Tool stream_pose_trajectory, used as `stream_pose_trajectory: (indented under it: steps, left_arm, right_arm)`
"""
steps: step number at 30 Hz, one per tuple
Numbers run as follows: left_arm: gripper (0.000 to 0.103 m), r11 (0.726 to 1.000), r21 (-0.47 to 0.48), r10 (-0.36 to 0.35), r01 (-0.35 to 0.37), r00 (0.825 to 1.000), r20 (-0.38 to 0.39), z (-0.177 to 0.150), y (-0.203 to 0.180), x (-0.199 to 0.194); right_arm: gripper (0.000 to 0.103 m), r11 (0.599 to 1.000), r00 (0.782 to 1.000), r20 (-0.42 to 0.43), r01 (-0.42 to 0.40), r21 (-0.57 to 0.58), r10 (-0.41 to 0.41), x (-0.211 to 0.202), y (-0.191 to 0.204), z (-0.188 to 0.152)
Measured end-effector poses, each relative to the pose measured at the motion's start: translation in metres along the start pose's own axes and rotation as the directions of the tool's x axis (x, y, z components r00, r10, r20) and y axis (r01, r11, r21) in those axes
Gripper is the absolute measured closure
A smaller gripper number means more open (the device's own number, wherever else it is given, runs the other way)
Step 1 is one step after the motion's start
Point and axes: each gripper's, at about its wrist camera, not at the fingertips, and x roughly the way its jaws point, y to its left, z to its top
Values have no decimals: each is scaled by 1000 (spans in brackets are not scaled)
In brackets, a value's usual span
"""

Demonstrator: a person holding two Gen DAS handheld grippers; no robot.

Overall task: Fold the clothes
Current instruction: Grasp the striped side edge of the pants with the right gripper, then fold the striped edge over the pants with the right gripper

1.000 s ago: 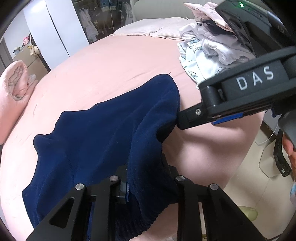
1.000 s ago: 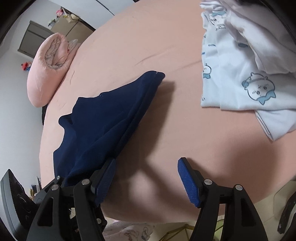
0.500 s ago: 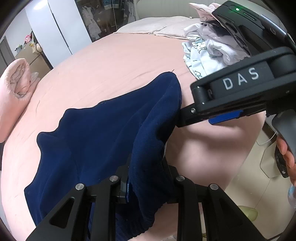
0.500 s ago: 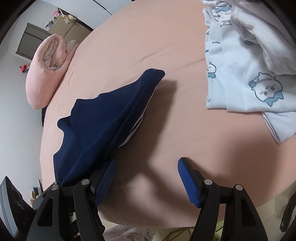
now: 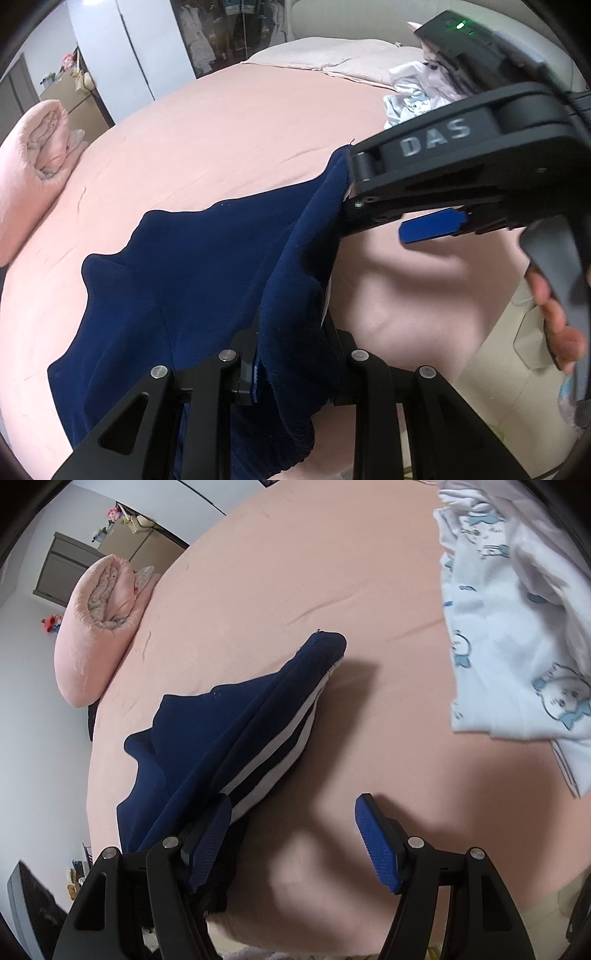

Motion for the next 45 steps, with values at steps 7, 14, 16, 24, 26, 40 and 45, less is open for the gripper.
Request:
stream_pose_trajectory:
  steps: [7, 14, 16, 24, 26, 40, 45]
  left_arm:
    - [81, 1000, -8, -10, 10, 1000, -4, -3, -6, -10]
    - [81, 999, -18, -29, 29, 999, -16, -3, 0, 1]
    - [81, 999, -17, -32, 32, 999, -19, -3, 0, 3]
    - [81, 999, -4, -44, 44, 998, -35, -5, -5, 10]
    - [81, 999, -1, -49, 49, 998, -39, -6, -7, 12]
    - [81, 994, 40, -94, 97, 993, -65, -11, -23, 17]
    - [81, 993, 58, -95, 99, 993, -68, -14, -28, 20]
  right_arm:
    - [34, 999, 1000, 0, -18, 41, 18, 8, 12, 15]
    - [34, 999, 999, -1, 35, 27, -35, 13, 22, 29]
    - [34, 999, 999, -12, 43, 26, -43, 17, 22, 32]
    - [34, 999, 998, -40, 41, 27, -40, 31, 17, 36]
    - [34, 999, 999, -33, 21, 45, -19, 30, 14, 37]
    - [34, 997, 999, -28, -13, 77, 15, 20, 23, 47]
    - [34, 998, 998, -59, 14, 64, -11, 26, 21, 45]
